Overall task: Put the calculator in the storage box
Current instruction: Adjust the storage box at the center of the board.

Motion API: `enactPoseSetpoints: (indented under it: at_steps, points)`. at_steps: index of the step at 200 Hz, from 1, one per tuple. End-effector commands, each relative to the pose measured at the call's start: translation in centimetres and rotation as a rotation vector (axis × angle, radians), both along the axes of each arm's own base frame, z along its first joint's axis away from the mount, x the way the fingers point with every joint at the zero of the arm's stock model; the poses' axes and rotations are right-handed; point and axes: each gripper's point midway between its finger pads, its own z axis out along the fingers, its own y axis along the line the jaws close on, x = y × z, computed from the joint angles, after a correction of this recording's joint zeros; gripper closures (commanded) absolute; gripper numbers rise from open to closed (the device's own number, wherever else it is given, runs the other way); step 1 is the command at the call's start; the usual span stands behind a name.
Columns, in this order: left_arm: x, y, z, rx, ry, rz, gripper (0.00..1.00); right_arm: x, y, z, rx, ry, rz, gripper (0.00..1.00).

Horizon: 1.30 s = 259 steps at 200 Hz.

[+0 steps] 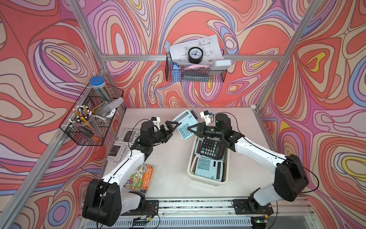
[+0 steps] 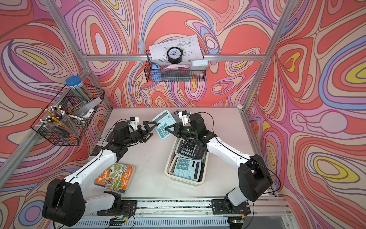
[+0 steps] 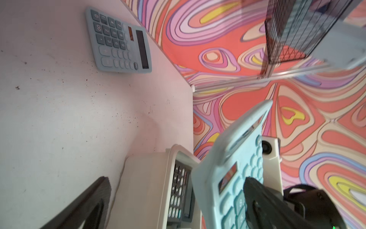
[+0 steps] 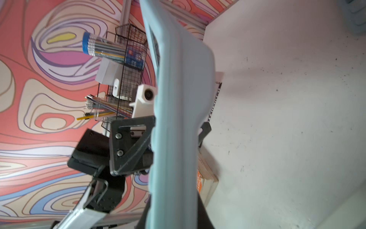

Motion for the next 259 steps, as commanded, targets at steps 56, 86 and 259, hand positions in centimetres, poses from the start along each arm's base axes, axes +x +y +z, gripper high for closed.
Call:
enactPoseSetpoints:
  at_steps: [56, 86, 259]
  points:
    - [-4.2, -1.3, 0.3, 0.173, -0.017, -0.399, 0.11, -6.1, -3.0, -0.7, -0.084, 0.033, 0.366, 1.00]
    - [-4.4, -1.9, 0.0, 0.139, 0.019, -0.457, 0.37, -6.8, -3.1, -0.9, -0.052, 0.069, 0.424, 1.00]
    - [-6.2, -4.9, 0.6, 0.068, -0.002, -0.593, 0.72, -7.1, -2.5, -3.0, 0.008, 0.164, 0.495, 1.00]
